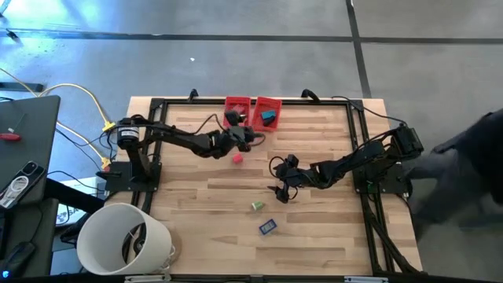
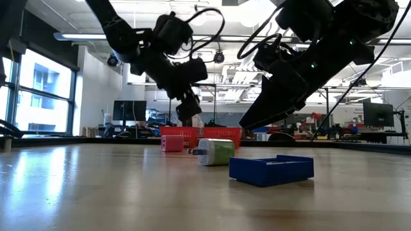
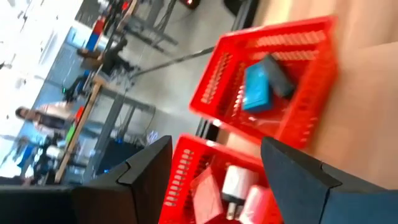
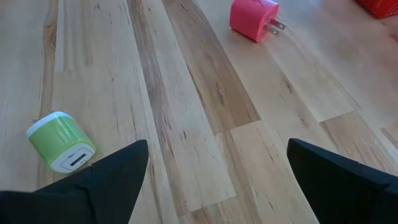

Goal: Pick & Place Office items
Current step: Put the pink charger adapter into the left red basket

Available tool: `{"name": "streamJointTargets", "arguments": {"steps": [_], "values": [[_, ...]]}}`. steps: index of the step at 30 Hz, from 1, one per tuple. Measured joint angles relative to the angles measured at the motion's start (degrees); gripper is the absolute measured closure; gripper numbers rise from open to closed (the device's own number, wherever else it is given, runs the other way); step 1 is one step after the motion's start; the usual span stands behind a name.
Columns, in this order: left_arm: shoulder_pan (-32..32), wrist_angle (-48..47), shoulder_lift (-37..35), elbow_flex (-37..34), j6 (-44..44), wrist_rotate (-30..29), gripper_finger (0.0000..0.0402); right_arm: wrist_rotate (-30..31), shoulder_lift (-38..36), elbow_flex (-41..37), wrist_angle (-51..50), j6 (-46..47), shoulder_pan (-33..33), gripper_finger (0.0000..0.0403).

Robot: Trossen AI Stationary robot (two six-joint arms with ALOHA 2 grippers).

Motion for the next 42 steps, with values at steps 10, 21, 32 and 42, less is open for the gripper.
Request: {"name": "streamJointTargets", "arguments": {"steps": [10,21,32,42], "values": [[-7.4,0.0,-1.3,0.0,2.4,-1.1,0.0166,0.1,0.0,0.0,-0.1,0.0,0.0,0.0030],[-13.0,0.7,-2.1,0.0,11.3,-8.9,0.0166,0.2,0.0,0.0,-0.4,0.0,0.0,0.0030],[-19.5,-3.6,-9.9,0.0,4.3,-6.8,0.0166,0.4,0.0,0.0,-1.3,1.4,0.0,0.0030],[-16.9,-33.5,-17.5,0.0,-16.6,17.3,0.0166,0.4,0.0,0.0,-1.2,1.5,0.0,0.0030]]}}
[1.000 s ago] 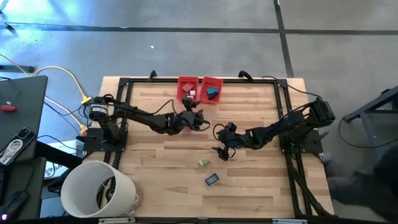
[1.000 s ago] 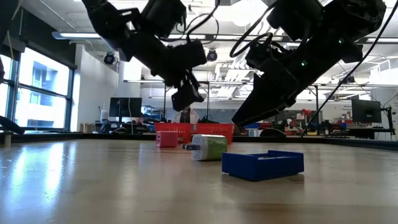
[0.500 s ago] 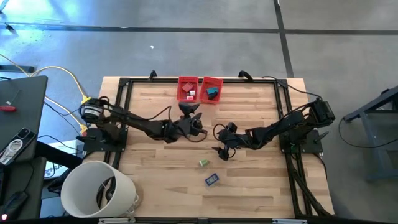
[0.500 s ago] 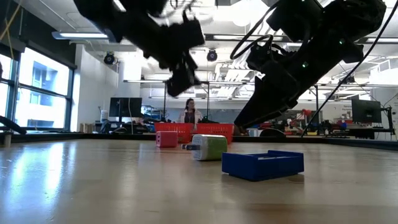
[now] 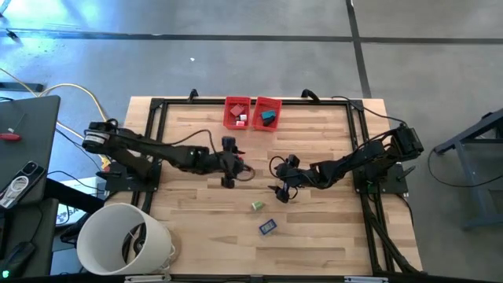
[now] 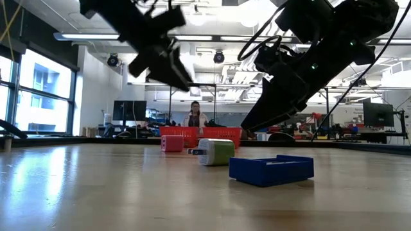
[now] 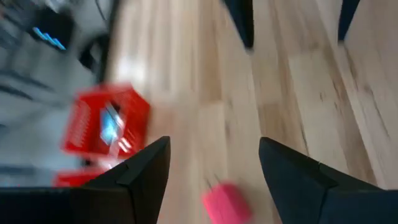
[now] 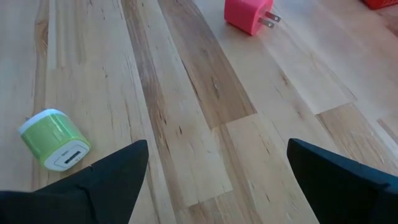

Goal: Pick & Place Office items
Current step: Put the pink charger adapter into the left red basket

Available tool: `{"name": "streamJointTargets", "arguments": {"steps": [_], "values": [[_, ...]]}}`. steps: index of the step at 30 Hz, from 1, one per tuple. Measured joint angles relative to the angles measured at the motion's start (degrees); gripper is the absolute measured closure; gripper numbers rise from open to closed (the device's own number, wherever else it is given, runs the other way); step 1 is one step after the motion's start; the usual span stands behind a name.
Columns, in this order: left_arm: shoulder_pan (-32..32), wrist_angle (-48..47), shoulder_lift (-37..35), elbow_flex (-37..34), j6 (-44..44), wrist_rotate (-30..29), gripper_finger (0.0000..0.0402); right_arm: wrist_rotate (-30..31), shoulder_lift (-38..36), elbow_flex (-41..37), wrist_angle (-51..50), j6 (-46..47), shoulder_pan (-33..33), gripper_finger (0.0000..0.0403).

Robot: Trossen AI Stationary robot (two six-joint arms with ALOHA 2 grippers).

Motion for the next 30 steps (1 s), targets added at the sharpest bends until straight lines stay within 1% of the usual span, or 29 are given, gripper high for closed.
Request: {"name": "streamJointTargets", "arguments": {"steps": [3,6,12,15,21,30], "values": [[2.0,-4.5,0.0,0.0,-4.8,2.9,0.0166,0.0,0.0,0.0,0.2,0.0,0.0,0.0030],[3.6,-7.3,0.0,0.0,-7.8,4.9,0.0166,0.0,0.0,0.0,0.4,0.0,0.0,0.0030],[6.9,-8.5,0.0,0.0,-15.8,7.2,0.0166,-0.2,0.0,0.0,0.4,0.0,0.0,0.0030],[9.1,-10.1,0.0,0.0,-19.0,10.2,0.0166,-0.2,0.0,0.0,0.4,0.0,0.0,0.0030],[12.1,-12.2,0.0,-0.4,-20.5,16.4,0.0166,-0.2,0.0,0.0,0.4,0.0,0.0,0.0030],[13.5,-12.7,0.0,-0.4,-23.8,18.5,0.0166,-0.2,0.0,0.0,0.3,1.3,0.0,0.0030]]}}
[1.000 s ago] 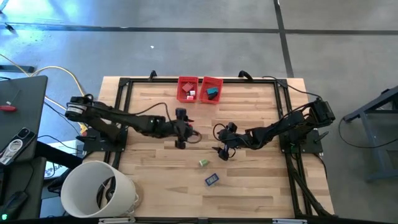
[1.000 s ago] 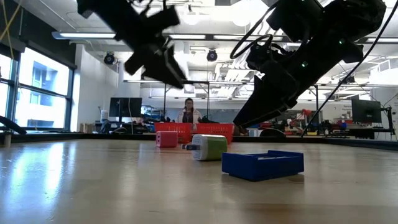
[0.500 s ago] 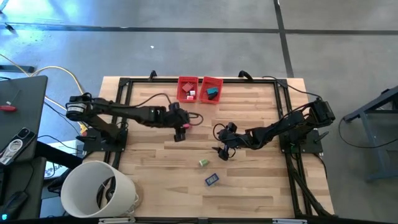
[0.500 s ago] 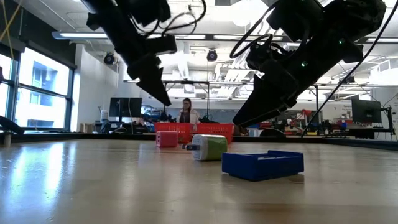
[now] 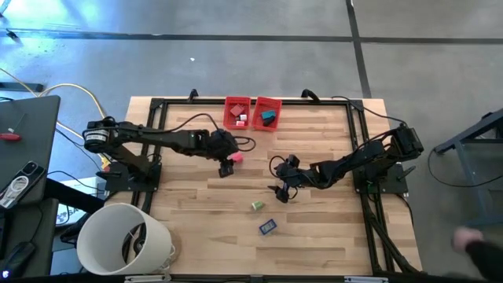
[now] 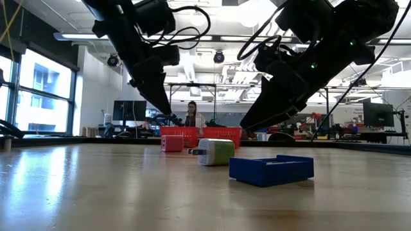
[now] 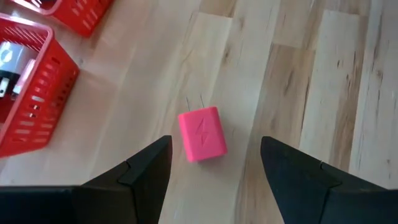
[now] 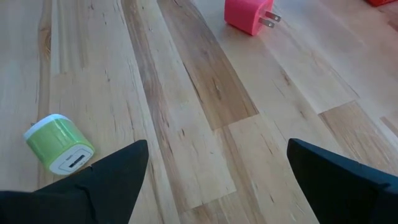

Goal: Pick & Place Office items
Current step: Put the pink charger adapter into the left red basket

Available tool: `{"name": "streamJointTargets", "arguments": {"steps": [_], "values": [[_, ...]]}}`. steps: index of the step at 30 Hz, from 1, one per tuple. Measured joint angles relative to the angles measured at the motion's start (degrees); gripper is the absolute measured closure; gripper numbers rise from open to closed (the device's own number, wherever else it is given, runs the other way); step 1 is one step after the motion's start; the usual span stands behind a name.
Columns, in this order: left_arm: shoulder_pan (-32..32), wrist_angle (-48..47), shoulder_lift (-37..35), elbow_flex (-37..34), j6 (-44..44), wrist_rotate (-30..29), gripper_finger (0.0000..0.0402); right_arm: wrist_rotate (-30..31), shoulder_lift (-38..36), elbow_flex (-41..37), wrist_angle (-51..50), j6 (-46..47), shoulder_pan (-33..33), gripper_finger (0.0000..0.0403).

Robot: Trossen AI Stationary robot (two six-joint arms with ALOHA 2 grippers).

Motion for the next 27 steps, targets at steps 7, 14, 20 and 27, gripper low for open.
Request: {"name": "streamJointTargets", "arguments": {"steps": [7,14,20,27], "values": [[0.0,-2.8,0.0,-0.3,0.1,-2.7,0.0166,0.0,0.0,0.0,0.0,0.0,0.0,0.0030],[0.3,-3.3,0.0,-0.3,-0.3,-5.4,0.0166,0.0,0.0,0.0,0.0,0.0,0.0,0.0030],[-0.6,-1.6,1.5,-0.4,-0.4,-5.4,0.0166,0.0,0.0,0.0,0.0,0.0,0.0,0.0030],[-0.6,0.6,4.1,-0.4,0.7,-5.2,0.0166,0.0,0.0,0.0,0.1,0.0,0.0,0.0030]]}}
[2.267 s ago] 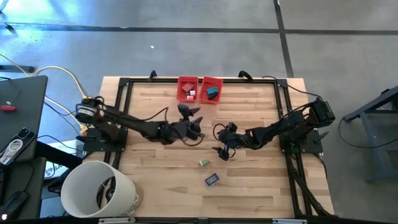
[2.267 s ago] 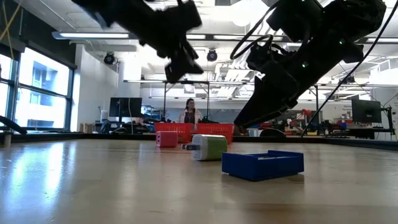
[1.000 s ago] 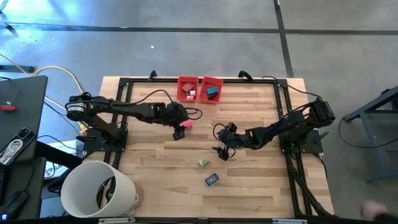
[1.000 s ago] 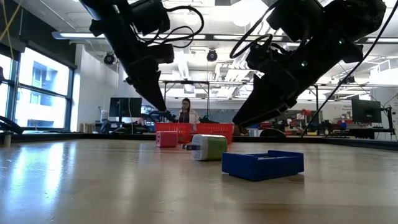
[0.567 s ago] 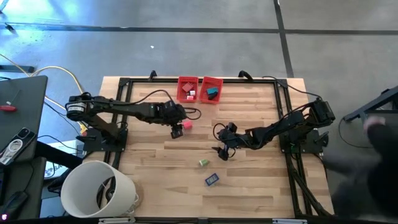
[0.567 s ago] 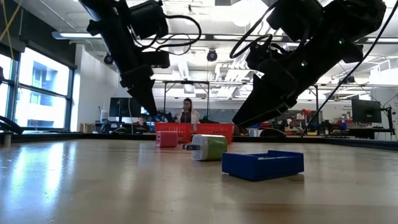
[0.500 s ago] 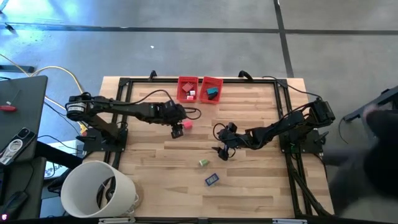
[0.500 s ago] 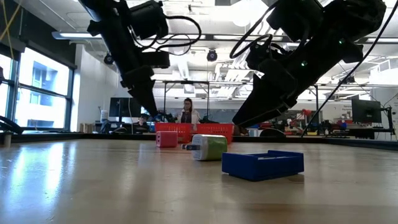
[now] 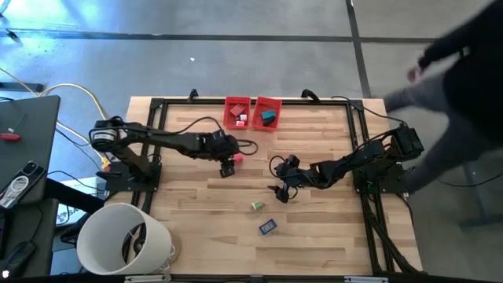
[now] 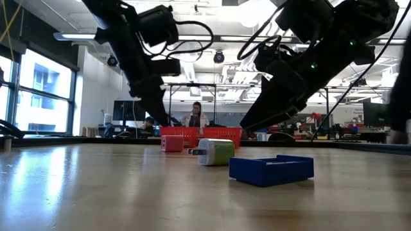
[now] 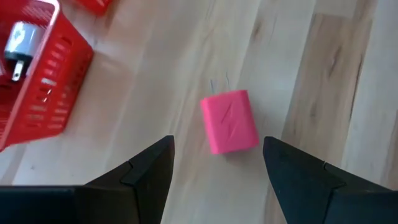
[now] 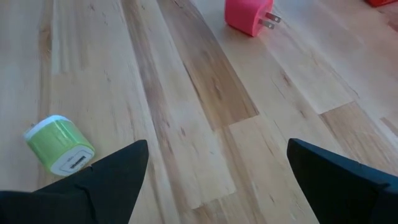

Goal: Pick & Place Office items
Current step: Put the pink charger adapter into the left red basket

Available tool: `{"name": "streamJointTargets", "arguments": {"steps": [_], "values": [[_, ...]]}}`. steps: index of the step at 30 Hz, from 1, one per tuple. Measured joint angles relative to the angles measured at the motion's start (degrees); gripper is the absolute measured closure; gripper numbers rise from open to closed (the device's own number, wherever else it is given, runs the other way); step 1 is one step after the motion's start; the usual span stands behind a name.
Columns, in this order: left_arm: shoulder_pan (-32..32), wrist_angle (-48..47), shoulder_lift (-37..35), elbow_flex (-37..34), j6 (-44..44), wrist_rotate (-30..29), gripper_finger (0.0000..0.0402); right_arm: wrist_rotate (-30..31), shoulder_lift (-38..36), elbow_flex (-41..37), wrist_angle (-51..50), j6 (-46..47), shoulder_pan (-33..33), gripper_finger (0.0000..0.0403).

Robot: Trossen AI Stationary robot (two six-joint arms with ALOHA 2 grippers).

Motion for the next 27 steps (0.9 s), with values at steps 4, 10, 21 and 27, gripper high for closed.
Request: {"name": "streamJointTargets", "arguments": {"steps": [4,10,21,27], "values": [[0.0,0.9,1.9,-0.1,0.0,0.0,0.0166,-0.1,0.0,0.0,-0.1,0.0,0.0,0.0030],[0.0,2.9,2.9,0.0,-1.8,0.0,0.0166,0.0,0.0,0.0,-0.4,0.0,0.0,0.0030],[0.0,4.8,7.8,0.0,-6.4,0.1,0.0166,0.4,0.0,0.0,-0.3,0.0,0.0,0.0030],[0.0,5.6,10.5,0.1,-6.5,0.0,0.0166,0.5,0.0,0.0,0.0,0.0,0.0,0.0030]]}}
